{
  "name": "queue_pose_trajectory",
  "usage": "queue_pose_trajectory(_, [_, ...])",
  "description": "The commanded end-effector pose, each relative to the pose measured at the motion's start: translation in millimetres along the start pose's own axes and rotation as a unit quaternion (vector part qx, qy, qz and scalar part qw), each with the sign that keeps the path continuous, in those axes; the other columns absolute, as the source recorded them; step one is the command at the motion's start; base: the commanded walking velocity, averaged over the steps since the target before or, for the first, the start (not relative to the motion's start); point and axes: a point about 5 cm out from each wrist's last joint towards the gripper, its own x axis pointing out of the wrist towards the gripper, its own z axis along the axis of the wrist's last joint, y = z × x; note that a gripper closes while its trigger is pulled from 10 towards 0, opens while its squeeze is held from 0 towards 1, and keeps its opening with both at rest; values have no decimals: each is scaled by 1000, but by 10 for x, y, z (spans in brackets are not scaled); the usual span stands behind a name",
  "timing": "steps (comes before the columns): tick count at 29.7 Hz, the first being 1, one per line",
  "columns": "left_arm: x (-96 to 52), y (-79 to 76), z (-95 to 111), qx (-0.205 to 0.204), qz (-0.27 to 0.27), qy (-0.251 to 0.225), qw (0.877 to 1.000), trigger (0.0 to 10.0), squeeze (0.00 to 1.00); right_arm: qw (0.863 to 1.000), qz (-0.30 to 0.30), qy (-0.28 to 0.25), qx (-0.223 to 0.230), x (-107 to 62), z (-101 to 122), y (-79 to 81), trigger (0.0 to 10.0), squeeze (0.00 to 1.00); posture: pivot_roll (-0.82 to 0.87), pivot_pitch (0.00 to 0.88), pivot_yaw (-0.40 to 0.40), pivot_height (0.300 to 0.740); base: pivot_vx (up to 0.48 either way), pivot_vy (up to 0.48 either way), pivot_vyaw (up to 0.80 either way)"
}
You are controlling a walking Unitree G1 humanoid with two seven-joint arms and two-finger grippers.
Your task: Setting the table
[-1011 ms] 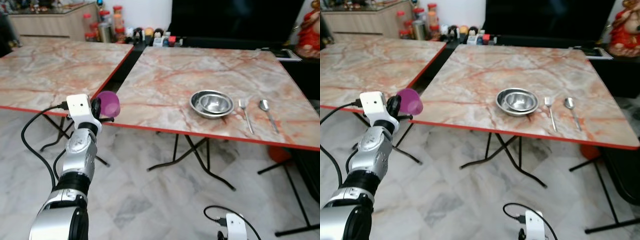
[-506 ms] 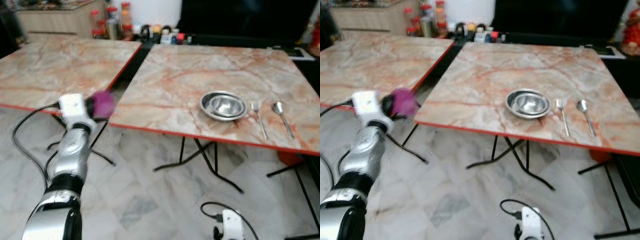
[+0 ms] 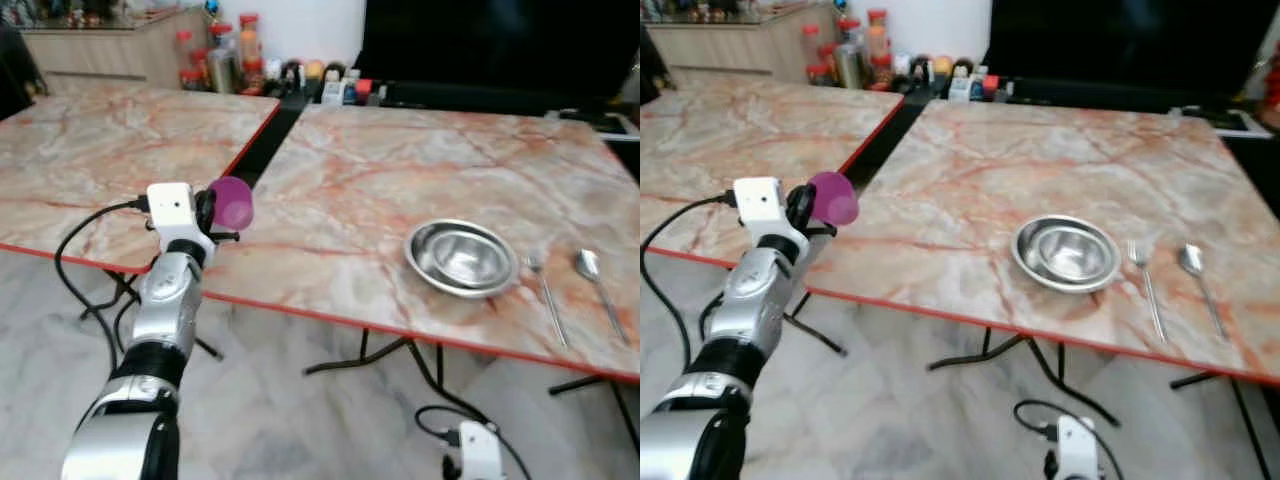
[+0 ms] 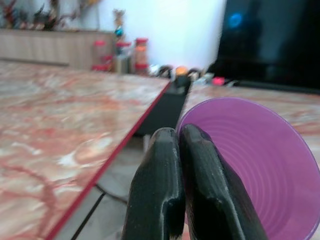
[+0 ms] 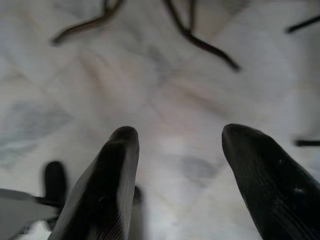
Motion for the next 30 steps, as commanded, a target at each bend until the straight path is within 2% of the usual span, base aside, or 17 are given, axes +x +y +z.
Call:
queue_pose_trajectory(1, [50, -127, 87, -1, -31, -16, 999, 10000, 0, 1000, -10, 2, -2, 0, -17, -73, 10000, 0, 14, 0, 21, 719, 480, 0, 0])
queue_pose_trajectory(5, [53, -182, 102, -18, -56, -19, 998, 10000, 0, 1000, -12, 13, 1, -1, -40, -68, 10000, 0, 13, 0, 23, 719, 480, 0, 0])
queue_pose_trajectory(6, [56, -210, 118, -37, -67, -22, 997, 10000, 0, 1000, -12, 22, -10, -9, -84, -63, 10000, 0, 13, 0, 23, 719, 439, 0, 0])
queue_pose_trajectory(9, [60, -237, 144, -56, -80, -27, 995, 10000, 0, 999, -14, 36, -16, -24, -159, -64, 10000, 0, 11, 0, 28, 719, 146, 0, 0])
queue_pose_trajectory(13, [65, -270, 163, -51, -97, -26, 994, 10000, 0, 997, -22, 61, -31, -61, -317, -74, 10000, 0, 11, 0, 34, 719, 0, 0, 0])
queue_pose_trajectory(17, [67, -353, 166, -59, -127, -17, 990, 10000, 0, 996, -38, 78, -26, -100, -449, -95, 10000, 0, 10, 0, 41, 719, 0, 0, 0])
queue_pose_trajectory(20, [59, -460, 173, -70, -170, -5, 983, 10000, 0, 995, -39, 90, -26, -116, -505, -86, 10000, 0, 9, 0, 43, 719, 0, 0, 0])
queue_pose_trajectory(24, [29, -610, 139, -61, -227, 22, 972, 10000, 0, 994, -44, 94, -19, -128, -537, -74, 10000, 0, 9, 0, 54, 719, 0, 0, 0])
queue_pose_trajectory(26, [22, -652, 130, -61, -238, 28, 969, 10000, 0, 994, -44, 95, -19, -131, -544, -69, 10000, 0, 11, 0, 56, 719, 0, 0, 0])
queue_pose_trajectory(27, [5, -808, 121, -78, -265, 33, 961, 10000, 0, 994, -45, 97, -18, -135, -554, -58, 10000, 0, 9, 0, 61, 719, 0, 0, 0])
queue_pose_trajectory(30, [-9, -914, 110, -97, -282, 39, 954, 10000, 0, 994, -46, 98, -17, -138, -560, -48, 10000, 0, 9, 0, 61, 719, 0, 0, 0])
